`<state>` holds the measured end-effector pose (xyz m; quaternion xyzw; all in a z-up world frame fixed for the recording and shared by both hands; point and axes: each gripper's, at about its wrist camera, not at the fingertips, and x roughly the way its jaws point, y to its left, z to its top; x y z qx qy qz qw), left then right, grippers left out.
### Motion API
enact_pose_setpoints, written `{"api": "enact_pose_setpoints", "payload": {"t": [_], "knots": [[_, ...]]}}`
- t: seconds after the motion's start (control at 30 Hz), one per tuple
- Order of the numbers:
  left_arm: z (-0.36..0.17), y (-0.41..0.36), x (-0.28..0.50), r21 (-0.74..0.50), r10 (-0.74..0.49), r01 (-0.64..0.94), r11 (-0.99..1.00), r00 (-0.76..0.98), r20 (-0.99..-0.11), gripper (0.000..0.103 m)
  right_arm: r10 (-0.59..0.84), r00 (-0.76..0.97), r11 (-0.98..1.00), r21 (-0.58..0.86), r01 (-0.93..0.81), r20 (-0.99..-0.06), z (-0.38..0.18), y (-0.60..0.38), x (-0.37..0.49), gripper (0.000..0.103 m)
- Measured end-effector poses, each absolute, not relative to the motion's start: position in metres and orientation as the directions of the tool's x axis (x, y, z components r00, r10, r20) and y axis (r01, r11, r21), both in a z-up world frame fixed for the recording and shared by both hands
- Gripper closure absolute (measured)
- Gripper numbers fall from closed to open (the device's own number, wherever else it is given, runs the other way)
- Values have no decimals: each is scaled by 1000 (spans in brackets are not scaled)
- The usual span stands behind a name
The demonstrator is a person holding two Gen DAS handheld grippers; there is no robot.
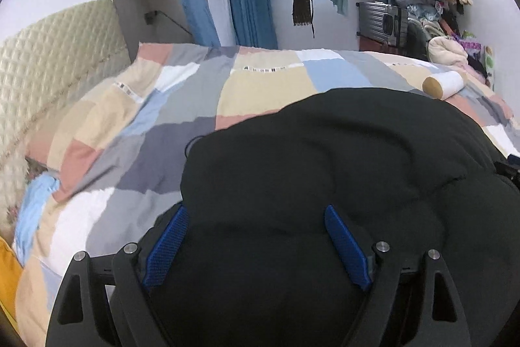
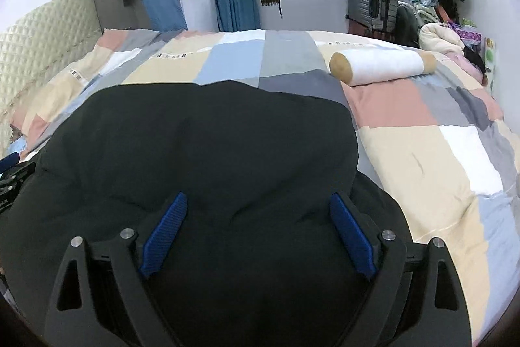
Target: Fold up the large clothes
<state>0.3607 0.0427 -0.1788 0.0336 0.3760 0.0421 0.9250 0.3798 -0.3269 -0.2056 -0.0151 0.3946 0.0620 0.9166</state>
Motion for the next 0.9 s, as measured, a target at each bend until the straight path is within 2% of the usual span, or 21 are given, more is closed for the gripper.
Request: {"api": "enact_pose_setpoints", "payload": {"t": [0.17, 0.4, 0.6, 0.73, 0.9], "knots": [[-189, 36, 351, 123, 119, -48, 991, 724, -679, 17, 104, 674, 992, 23, -128, -731, -213, -325, 370, 12], [-202, 45, 350, 37, 67, -58, 998, 728, -683, 13, 72, 707, 994, -9, -111, -703, -223, -319, 363, 10], [-198, 41, 348, 66, 113, -92, 994, 740, -663, 13, 90, 702, 994, 22, -105, -707, -226, -325, 366, 10], [-182, 37, 345, 88, 155, -130, 988, 729, -667, 13, 33, 745, 996, -35, -76, -666, -207, -320, 356, 10], [-133, 28, 317, 48, 121, -117, 992, 767, -631, 13, 74, 782, 995, -2, -96, -619, -156, -316, 334, 9]]}}
